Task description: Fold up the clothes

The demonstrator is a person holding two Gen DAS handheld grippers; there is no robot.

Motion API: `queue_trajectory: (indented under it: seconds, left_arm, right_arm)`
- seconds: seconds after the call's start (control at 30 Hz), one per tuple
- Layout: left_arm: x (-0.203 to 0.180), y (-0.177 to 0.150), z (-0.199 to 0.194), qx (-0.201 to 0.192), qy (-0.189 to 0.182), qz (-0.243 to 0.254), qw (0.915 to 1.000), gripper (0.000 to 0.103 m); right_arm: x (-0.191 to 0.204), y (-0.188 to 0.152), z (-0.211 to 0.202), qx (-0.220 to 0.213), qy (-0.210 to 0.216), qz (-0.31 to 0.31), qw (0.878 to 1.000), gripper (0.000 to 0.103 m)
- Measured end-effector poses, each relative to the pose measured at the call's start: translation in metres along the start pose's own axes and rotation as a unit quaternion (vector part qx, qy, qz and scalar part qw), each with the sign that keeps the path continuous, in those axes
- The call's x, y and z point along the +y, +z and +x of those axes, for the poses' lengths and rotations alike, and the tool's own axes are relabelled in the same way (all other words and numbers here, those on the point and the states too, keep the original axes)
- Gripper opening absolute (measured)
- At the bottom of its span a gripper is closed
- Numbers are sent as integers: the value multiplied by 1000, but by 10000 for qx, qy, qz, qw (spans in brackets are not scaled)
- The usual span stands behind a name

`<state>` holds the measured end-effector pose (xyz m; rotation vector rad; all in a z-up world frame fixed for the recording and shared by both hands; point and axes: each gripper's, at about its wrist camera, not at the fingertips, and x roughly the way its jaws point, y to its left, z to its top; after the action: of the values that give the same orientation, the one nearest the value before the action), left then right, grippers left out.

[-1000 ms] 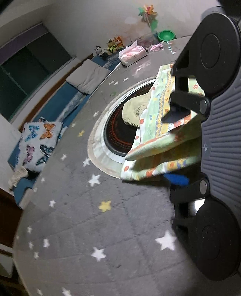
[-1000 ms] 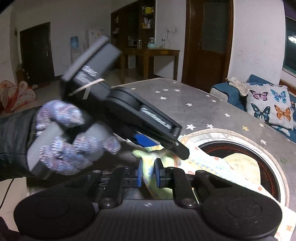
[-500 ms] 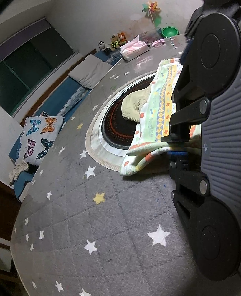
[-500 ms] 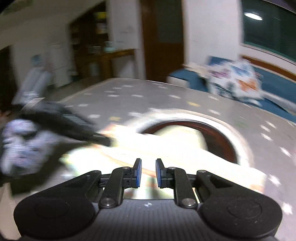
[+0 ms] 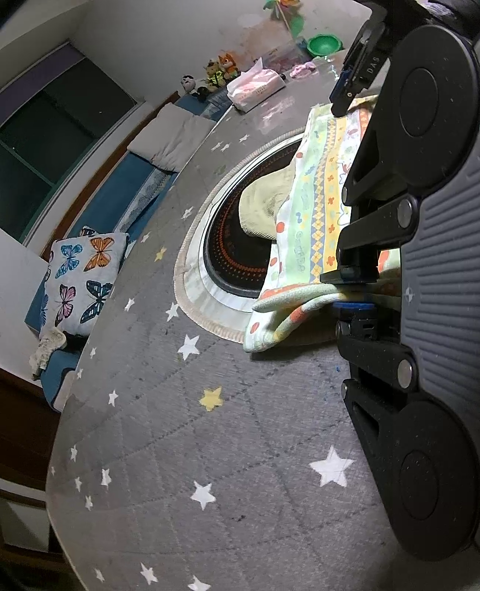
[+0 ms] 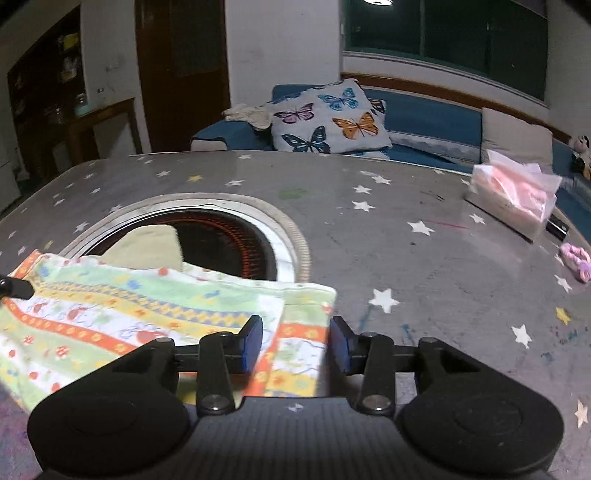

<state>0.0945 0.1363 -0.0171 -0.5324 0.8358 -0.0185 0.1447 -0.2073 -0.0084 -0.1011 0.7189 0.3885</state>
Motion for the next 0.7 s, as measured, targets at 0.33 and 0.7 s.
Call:
queue_trajectory:
  seconds: [0.33,0.7]
  left_arm:
    - [-15,3,-5,-99,136,262,9995,9]
    - [-102,22,-10,-392,-360,1102,9925,8]
  right_arm:
    - [7,1,0,-124,318,272,9990,6]
    - [-35,-1,-68,-776,21,645,9949,4]
